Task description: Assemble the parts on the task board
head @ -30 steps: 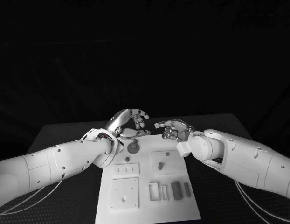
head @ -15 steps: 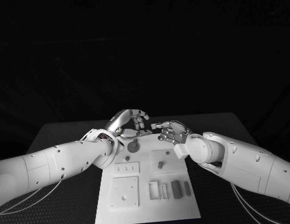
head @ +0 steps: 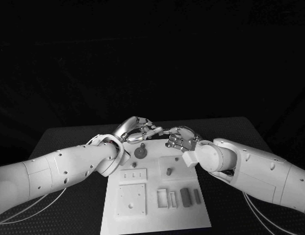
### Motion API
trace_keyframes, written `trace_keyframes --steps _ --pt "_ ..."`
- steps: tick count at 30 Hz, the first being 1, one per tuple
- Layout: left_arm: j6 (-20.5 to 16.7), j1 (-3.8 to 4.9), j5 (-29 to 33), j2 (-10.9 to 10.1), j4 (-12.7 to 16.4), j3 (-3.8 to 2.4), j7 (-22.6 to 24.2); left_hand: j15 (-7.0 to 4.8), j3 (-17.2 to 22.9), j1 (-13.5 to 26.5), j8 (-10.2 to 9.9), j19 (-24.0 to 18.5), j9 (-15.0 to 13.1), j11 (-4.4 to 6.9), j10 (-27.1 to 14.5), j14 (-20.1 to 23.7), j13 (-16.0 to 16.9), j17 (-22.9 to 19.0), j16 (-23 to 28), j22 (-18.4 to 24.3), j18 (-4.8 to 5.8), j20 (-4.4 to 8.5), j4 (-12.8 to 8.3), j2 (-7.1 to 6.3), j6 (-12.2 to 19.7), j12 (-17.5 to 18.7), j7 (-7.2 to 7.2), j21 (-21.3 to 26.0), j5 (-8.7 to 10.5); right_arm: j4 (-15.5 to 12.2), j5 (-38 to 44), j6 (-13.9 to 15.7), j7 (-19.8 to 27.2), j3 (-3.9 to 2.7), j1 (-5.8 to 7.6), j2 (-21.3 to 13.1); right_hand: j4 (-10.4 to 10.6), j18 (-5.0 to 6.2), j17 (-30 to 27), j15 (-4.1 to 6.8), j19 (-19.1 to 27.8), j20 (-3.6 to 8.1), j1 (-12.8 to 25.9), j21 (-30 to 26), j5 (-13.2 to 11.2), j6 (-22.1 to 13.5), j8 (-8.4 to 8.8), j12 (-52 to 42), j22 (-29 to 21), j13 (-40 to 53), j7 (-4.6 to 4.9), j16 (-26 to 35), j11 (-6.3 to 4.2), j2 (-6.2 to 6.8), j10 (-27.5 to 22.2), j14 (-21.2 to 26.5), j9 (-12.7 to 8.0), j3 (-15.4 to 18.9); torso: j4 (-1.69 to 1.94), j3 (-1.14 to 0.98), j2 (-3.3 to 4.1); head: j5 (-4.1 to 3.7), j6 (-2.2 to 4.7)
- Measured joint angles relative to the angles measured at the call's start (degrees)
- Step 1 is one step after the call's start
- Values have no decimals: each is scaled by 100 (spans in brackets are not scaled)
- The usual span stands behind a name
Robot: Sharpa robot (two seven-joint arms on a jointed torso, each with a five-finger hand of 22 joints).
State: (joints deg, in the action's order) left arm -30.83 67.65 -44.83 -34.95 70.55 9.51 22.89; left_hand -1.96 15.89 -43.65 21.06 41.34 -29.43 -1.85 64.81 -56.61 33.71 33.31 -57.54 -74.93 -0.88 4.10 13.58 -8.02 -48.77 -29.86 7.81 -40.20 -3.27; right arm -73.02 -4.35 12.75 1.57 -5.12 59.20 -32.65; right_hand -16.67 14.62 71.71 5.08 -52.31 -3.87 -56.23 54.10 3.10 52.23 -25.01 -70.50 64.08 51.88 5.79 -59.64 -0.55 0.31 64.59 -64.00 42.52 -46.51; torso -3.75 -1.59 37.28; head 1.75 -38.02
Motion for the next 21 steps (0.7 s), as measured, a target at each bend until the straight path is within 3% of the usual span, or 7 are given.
trace_keyframes --steps 1,2,4,10,13,21 --pt "65 0 42 0 -3 0 -16 0 -280 -210 21 -10 0 0 0 0 -18 0 -11 0 0 10 229 113 0 -10 0 0 0 -8 2 -1 0 0 0 0 0 0 0 0 0 0 0 0 0 0 0 0 0 0 0 0 0 0 0 0 0 0 1 1 0 1 -4" --pt "131 0 78 0 -3 0 -33 0 -705 -418 21 -44 7 0 0 0 -44 -11 -14 0 0 -2 276 316 0 -10 0 0 0 -13 4 -1 0 0 -1 1 0 0 0 -1 0 0 0 0 0 0 -1 0 0 0 0 0 0 0 0 0 0 0 1 1 0 1 -7" --pt "286 0 158 2 -1 0 -64 -16 -1091 -684 21 -51 39 0 0 16 -85 -44 -8 0 0 -9 318 581 0 -10 0 0 -51 -17 9 -2 0 0 -1 6 0 0 0 -5 0 0 0 0 0 0 -1 0 0 0 0 0 0 0 0 -10 0 0 2 1 0 1 -14" --pt "616 0 306 14 6 0 -126 42 -1536 -1658 21 -115 106 -59 -129 104 -169 -85 51 1 0 -30 325 965 67 45 27 0 -392 -28 27 -5 0 0 -4 10 -16 0 0 11 0 0 6 0 0 0 -1 0 -5 0 0 0 0 6 0 -29 0 -15 2 1 -1 -4 -25" --pt "750 0 368 13 6 0 -150 62 -1747 -2018 21 -113 120 -80 -149 125 -210 -85 52 1 0 -30 318 1096 68 61 27 0 -530 -33 36 -5 1 0 -5 10 -16 0 -3 11 0 0 6 0 0 0 -1 0 -5 0 0 0 0 7 0 -29 0 -15 2 1 -1 -4 -28" --pt "993 0 571 10 17 -1 -162 84 -2135 -2678 21 -153 159 -99 -169 146 -317 -101 48 1 0 -31 319 1466 89 147 46 0 -688 -26 57 -5 2 0 -7 16 -1 0 -6 10 1 -1 5 0 0 1 0 0 -10 0 -1 -8 -1 7 0 -30 0 -30 2 1 -2 -12 -31"
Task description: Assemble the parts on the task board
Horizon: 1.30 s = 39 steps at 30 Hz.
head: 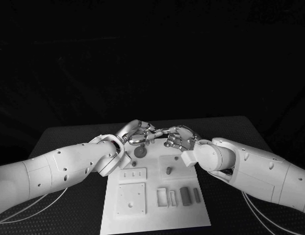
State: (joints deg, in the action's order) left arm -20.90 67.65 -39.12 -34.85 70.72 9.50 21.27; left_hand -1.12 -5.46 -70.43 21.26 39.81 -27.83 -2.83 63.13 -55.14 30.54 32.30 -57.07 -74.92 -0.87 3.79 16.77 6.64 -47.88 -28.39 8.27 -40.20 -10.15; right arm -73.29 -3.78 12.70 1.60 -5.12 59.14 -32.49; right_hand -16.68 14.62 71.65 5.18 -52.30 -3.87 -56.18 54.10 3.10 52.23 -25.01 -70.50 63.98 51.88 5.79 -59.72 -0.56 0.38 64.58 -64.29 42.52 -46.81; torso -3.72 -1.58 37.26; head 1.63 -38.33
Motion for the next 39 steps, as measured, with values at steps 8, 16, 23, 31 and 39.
trace_keyframes --steps 8,16,23,31,39 --pt "116 0 318 -5 19 -1 -3 -10 -74 -280 27 0 0 0 0 28 -26 -2 -22 1 0 0 -10 144 -21 20 21 0 -33 20 45 -1 0 0 -1 -11 0 0 0 -8 -21 21 0 25 0 0 3 0 0 0 0 -16 0 0 0 -8 0 0 1 7 -2 -14 3" --pt "251 0 861 -11 29 -2 -30 0 -106 -355 50 -5 -2 0 1 40 -27 -7 -22 1 0 -5 -10 156 -21 23 21 0 -54 30 92 -1 0 0 -1 -19 -2 0 -6 -9 -21 21 0 25 0 7 20 0 -5 0 -7 -15 0 0 0 -8 0 -2 -1 6 -2 -15 -3" --pt "407 0 1155 -9 21 -2 -113 0 -208 -554 87 -41 -25 -2 3 40 -40 -7 -44 1 0 0 -19 129 -21 23 21 0 -78 26 109 -1 -2 0 -1 -5 -5 0 -6 -10 -21 21 -1 25 0 9 26 0 -5 0 -9 -15 0 1 0 -8 3 -28 1 1 -2 -15 -17" --pt "635 0 1380 -6 19 -2 -214 1 -390 -716 117 -41 -36 -4 6 39 -54 -14 -66 1 0 0 5 -53 -62 23 20 0 -77 23 120 0 -2 0 -1 20 -1 0 -12 -11 -20 20 -1 25 0 11 42 0 -11 0 -11 -15 0 1 0 -7 4 -32 1 1 -2 -15 -29" --pt "812 0 1725 -7 -15 -2 -275 1 -390 -661 129 -41 -35 -5 7 39 -59 -19 -66 -3 0 0 5 -108 -62 23 20 0 -77 26 131 0 -2 0 -1 19 -1 0 -12 -8 -20 20 -1 25 0 13 31 -22 -11 -4 -13 -15 0 1 0 -13 120 -32 1 1 -3 -22 -34"
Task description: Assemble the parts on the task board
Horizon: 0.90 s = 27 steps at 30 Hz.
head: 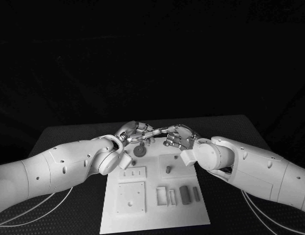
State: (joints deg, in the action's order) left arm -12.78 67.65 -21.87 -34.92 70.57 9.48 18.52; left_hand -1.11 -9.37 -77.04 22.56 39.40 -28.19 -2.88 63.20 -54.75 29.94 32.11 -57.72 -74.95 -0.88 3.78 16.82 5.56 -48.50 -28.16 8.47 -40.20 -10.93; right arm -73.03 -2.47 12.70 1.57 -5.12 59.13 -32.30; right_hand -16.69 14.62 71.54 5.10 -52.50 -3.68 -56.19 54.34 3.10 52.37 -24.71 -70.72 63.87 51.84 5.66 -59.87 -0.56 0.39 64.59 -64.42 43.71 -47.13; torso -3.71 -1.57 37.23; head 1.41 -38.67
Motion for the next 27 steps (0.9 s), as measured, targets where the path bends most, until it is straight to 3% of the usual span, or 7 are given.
trace_keyframes --steps 7,14,27 --pt "85 0 233 -2 -22 -2 -19 0 0 0 10 0 0 11 30 0 -5 0 0 1 0 0 0 0 0 0 0 0 -39 2 34 -1 -4 0 0 12 0 0 0 24 0 0 0 0 0 1 -2 0 0 0 0 0 0 0 0 2 1 0 -4 3 -2 -3 -10" --pt "152 0 347 -2 -34 -4 -34 0 48 -212 38 0 -13 40 61 0 -29 0 -23 1 0 0 -15 228 -52 26 -53 0 -67 15 72 1 -6 0 0 16 0 1 0 23 0 0 0 0 0 1 -3 0 -6 0 -1 0 0 0 0 3 2 0 -4 3 -2 -1 -9" --pt "344 0 479 -26 -35 -5 -70 0 48 -514 69 -42 -23 83 143 0 -128 -10 -44 2 0 0 -15 182 -166 154 -80 0 -66 39 105 3 -7 0 0 49 -16 0 -5 21 -22 21 0 0 0 1 -2 0 -11 1 -1 0 0 0 0 3 3 -15 2 4 1 -10 -25"
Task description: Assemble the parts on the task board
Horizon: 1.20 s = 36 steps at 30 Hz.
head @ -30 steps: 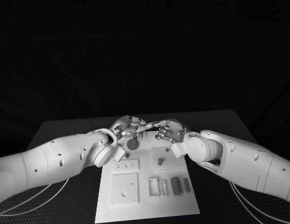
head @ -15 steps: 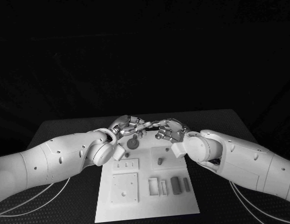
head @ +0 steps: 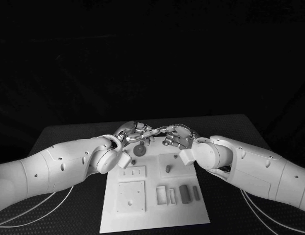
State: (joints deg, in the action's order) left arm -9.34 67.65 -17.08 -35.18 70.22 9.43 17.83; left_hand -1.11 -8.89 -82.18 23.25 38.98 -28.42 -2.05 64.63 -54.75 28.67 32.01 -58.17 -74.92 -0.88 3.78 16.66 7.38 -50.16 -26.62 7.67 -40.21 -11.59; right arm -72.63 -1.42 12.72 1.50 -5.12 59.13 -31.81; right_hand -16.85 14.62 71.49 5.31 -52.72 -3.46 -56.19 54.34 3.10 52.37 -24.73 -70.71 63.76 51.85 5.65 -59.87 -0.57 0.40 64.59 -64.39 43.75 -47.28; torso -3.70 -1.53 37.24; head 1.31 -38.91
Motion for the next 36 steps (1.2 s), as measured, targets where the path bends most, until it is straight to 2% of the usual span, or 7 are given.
trace_keyframes --steps 16,21,22,23,25,31,36 --pt "123 -3 193 4 -42 3 -76 0 -29 -50 1 0 20 0 0 0 -32 -1 -20 1 0 0 -3 3 0 57 0 0 0 34 4 -2 0 -5 -62 57 17 0 0 -4 1 0 47 0 0 0 18 0 0 0 0 0 0 -1 0 2 3 -17 0 -7 1 26 -23" --pt "144 -3 218 8 -42 3 -106 0 -29 -259 1 1 29 10 51 0 -59 -5 -20 1 0 0 -3 17 0 117 0 0 0 33 4 -3 -2 -4 -62 53 17 0 1 -5 1 -1 47 0 0 0 19 0 -2 0 0 0 0 -1 0 2 4 -17 -1 -7 0 31 -30" --pt "150 -3 224 8 -42 2 -112 0 31 -329 1 0 32 -9 74 0 -65 -8 -37 1 0 0 -3 -27 -24 129 0 0 107 33 4 -3 -3 -4 -62 52 17 0 1 -5 1 -1 47 0 0 0 19 0 -5 -1 0 0 0 -1 0 2 5 -17 -1 -6 0 34 -31" --pt "157 -3 229 8 -42 2 -117 0 268 -406 0 1 34 -11 90 0 -76 -8 -45 1 0 0 5 -106 -38 148 6 0 396 33 4 -2 -3 -3 -62 52 17 0 1 -5 1 -1 47 0 0 0 19 0 -5 -3 0 0 0 -1 0 2 6 -17 -1 -5 0 35 -31" --pt "173 -3 244 8 -42 1 -132 0 933 -364 0 1 40 -3 144 -1 -105 -25 -45 1 0 0 -7 -355 -47 212 15 0 590 33 5 -2 -4 -3 -62 51 17 0 -5 -6 1 -1 47 0 0 0 33 0 -5 -4 0 0 0 -1 0 2 89 -17 -1 -5 -1 37 -32" --pt "214 -2 273 5 -42 0 -170 1 1269 -588 -1 1 40 22 208 -1 -105 -26 -45 2 0 0 -67 -584 -105 213 -38 0 538 36 13 -2 -5 -2 -64 51 17 0 -5 -14 1 -1 47 22 0 0 43 0 -5 -4 0 0 0 -1 0 -5 92 -17 -1 -4 -3 37 -46" --pt "229 -1 306 5 -50 -2 -182 1 1383 -777 19 1 25 83 364 -1 -88 -26 -85 2 0 -1 -126 -579 -273 213 -109 0 499 36 23 -6 -10 0 -67 49 17 0 -5 -13 1 -1 47 22 0 0 23 0 -5 -4 0 0 0 0 0 -6 94 -16 1 -4 -4 29 -47"
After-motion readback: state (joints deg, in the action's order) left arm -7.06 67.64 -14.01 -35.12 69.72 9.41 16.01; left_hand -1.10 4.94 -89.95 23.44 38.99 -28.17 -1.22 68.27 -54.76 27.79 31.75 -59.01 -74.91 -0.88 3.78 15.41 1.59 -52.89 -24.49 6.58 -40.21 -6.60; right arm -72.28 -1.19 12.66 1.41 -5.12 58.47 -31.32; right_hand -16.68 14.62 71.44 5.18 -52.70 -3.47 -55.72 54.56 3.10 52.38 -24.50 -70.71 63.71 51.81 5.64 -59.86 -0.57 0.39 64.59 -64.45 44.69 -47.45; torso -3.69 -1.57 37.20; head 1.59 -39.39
